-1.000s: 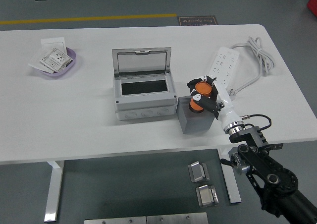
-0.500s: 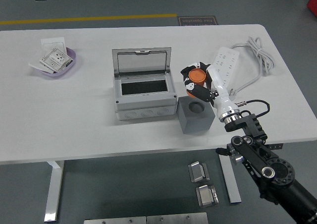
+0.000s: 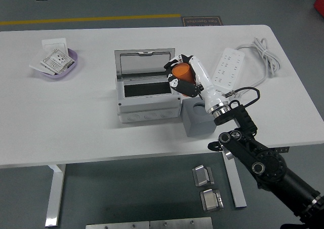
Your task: Pick up the cylinder from the cube,place it in the box,flap close box
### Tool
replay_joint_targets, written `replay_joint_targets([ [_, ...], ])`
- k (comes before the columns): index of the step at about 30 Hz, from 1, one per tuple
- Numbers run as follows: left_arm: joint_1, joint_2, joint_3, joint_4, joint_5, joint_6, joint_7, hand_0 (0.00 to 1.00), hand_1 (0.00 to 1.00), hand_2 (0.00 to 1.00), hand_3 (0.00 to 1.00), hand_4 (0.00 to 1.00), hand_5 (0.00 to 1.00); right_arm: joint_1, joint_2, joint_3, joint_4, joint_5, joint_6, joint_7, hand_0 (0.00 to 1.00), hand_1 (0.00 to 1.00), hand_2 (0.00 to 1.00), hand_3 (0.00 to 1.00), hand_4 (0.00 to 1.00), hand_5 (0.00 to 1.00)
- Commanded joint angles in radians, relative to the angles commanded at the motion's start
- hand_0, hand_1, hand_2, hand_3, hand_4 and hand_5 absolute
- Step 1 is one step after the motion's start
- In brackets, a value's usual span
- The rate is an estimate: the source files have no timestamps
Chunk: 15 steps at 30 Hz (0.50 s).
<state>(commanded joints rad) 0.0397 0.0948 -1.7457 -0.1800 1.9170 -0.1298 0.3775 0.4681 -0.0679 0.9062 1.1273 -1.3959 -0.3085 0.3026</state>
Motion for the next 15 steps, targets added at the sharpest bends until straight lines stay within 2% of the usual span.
replay_joint_targets([
  [2,0.0,0.0,-0.001,0.0,0.002,0.001,0.0,0.76,0.796,0.8,0.892,0.853,0.595,0.025,0.0,-0.027,-0.017,-0.008,-0.003,-0.001,0.022,0.163,0.411,0.354,0.002,0.002],
  [3,0.0,0.001,-0.001,0.0,0.003,0.001,0.0,0.758,0.798,0.803,0.892,0.851,0.596,0.038,-0.001,-0.04,-0.025,-0.011,-0.004,-0.001,0.002,0.084,0.397,0.33,0.002,0.002],
  [10,-0.004,0.003,-0.003,0.0,0.01,0.001,0.0,0.757,0.799,0.804,0.891,0.85,0.598,0.164,-0.018,-0.162,-0.128,-0.06,-0.017,-0.002,0.002,0.059,0.385,0.322,0.002,0.002],
  [15,-0.004,0.006,-0.01,0.0,0.018,0.0,0.003,0.758,0.8,0.804,0.889,0.848,0.599,0.253,-0.014,-0.232,-0.223,-0.12,-0.024,-0.012,0.002,0.06,0.383,0.322,0.002,0.002],
])
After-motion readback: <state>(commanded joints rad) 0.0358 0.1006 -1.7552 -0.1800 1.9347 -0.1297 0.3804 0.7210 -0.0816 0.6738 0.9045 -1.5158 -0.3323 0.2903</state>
